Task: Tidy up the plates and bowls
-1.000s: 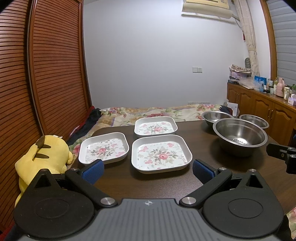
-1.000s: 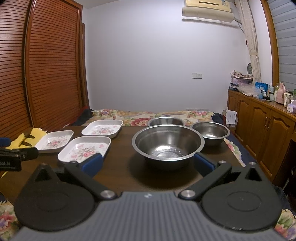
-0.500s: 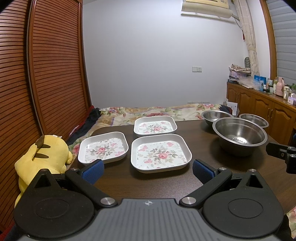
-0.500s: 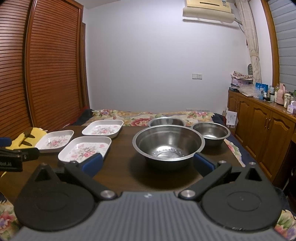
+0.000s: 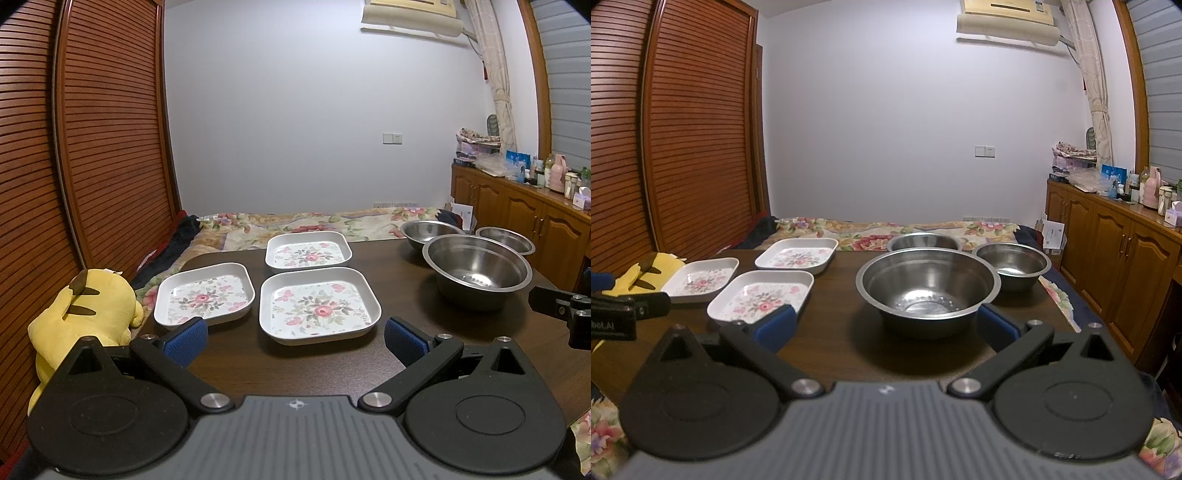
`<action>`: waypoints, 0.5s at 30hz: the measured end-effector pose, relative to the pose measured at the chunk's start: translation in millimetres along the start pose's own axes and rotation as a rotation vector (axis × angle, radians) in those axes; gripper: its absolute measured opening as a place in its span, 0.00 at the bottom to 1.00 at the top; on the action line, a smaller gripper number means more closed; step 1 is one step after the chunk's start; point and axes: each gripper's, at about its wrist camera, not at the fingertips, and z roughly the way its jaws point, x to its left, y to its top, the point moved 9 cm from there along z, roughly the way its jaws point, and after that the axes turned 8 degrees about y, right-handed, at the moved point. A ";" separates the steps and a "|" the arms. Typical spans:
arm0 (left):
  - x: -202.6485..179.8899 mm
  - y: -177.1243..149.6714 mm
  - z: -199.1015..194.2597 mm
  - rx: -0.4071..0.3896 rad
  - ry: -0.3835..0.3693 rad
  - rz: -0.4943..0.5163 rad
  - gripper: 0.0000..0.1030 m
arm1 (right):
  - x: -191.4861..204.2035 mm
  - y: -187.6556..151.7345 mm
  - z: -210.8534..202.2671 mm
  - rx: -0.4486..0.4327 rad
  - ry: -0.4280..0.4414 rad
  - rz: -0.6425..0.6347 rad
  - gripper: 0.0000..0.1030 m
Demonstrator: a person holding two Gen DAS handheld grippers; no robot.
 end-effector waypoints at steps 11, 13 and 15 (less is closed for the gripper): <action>-1.5 -1.5 0.7 0.000 -0.004 0.001 1.00 | -1.0 0.5 -0.3 -0.009 -0.007 0.002 1.00; -1.9 -1.7 0.7 0.000 -0.006 0.001 1.00 | -0.9 0.7 -0.8 -0.009 -0.007 0.002 1.00; -2.8 -2.3 0.6 0.001 -0.007 0.003 1.00 | -1.2 0.7 -0.8 -0.010 -0.008 0.002 1.00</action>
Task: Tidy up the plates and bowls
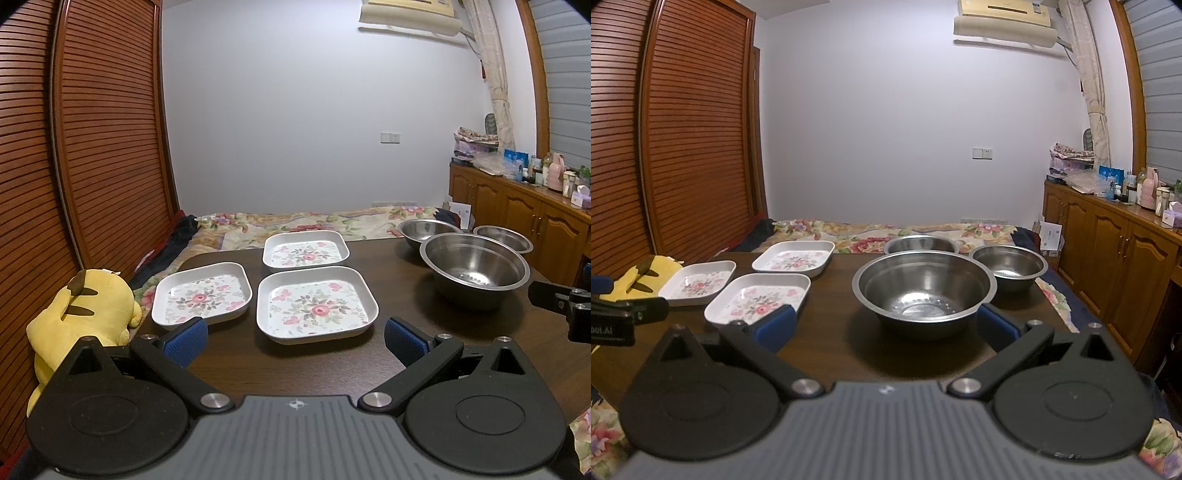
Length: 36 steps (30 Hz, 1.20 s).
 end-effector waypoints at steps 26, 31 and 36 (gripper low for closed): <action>11.7 -25.7 40.3 0.117 0.010 -0.007 1.00 | 10.8 -11.6 28.9 0.042 0.047 -0.041 1.00; 14.2 -33.3 47.9 0.150 0.013 0.003 1.00 | 22.1 -10.3 41.0 0.047 0.091 -0.051 1.00; 15.4 -37.2 50.8 0.163 -0.004 0.001 1.00 | 38.9 -8.3 56.8 0.066 0.129 -0.088 1.00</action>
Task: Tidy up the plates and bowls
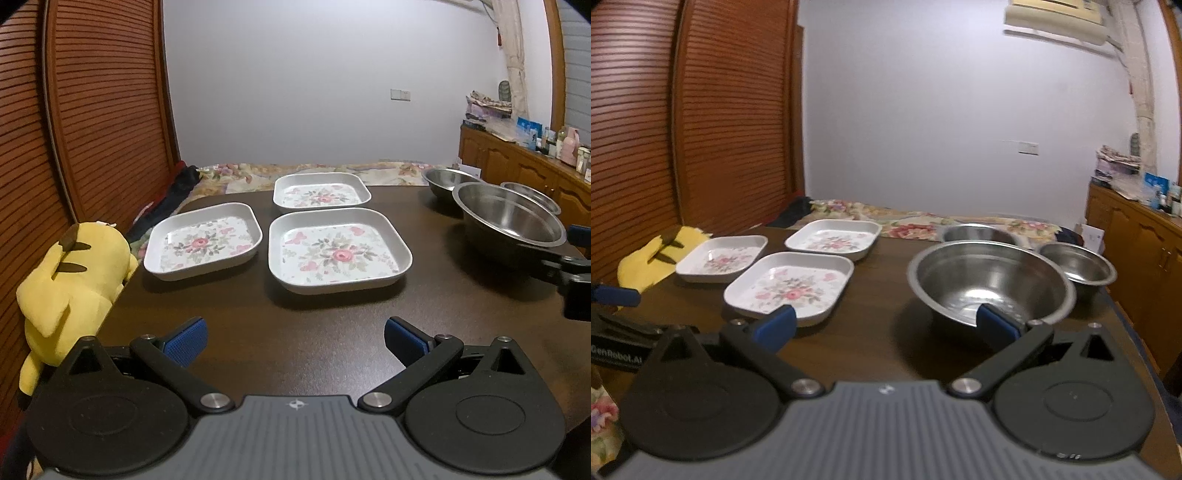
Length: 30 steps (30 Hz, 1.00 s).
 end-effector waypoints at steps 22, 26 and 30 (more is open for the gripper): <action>45.3 21.4 32.0 -0.011 -0.016 -0.042 1.00 | 44.2 13.4 73.7 0.086 0.163 -0.020 1.00; 51.8 33.5 41.4 -0.030 -0.039 -0.063 0.99 | 44.7 10.3 88.4 0.105 0.153 -0.012 0.99; 52.9 40.1 63.2 0.001 -0.073 -0.096 0.83 | 42.5 2.7 102.4 0.142 0.151 0.014 0.81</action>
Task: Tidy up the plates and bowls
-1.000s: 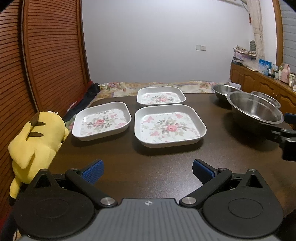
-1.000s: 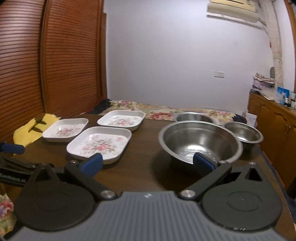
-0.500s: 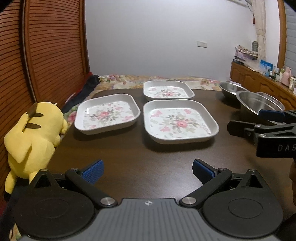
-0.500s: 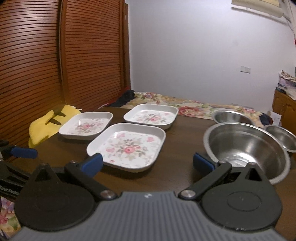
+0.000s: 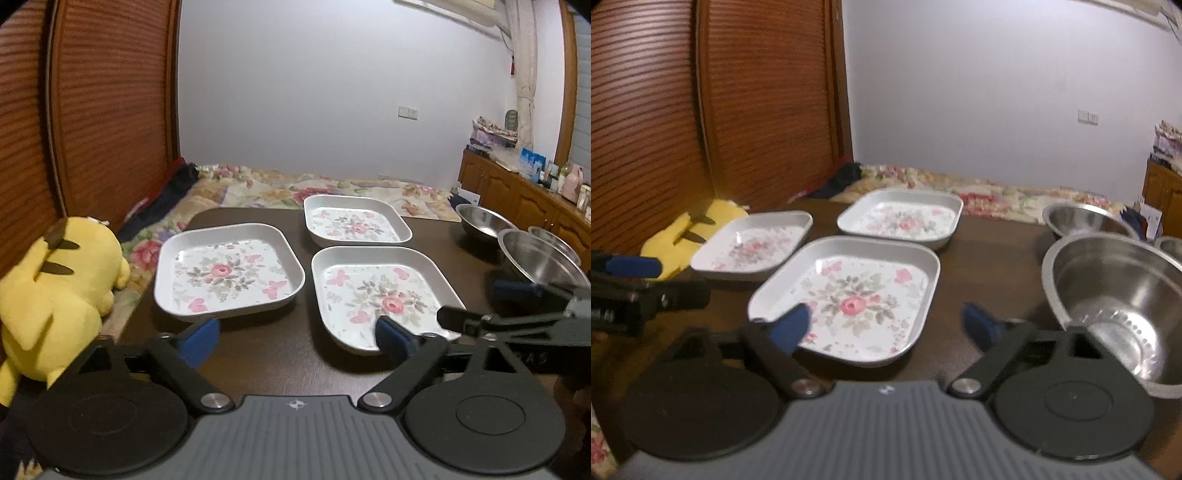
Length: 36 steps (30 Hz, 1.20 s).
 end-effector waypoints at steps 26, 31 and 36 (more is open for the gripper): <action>-22.6 -9.8 54.1 0.103 -0.129 -0.047 0.16 | -26.5 -10.4 26.1 0.042 -0.003 0.131 0.45; -22.2 -9.2 56.3 0.098 -0.126 -0.050 0.14 | -27.1 -10.4 27.0 0.043 -0.008 0.133 0.33; -22.2 -8.4 56.0 0.099 -0.132 -0.052 0.12 | -24.9 -10.9 26.6 0.049 -0.007 0.121 0.18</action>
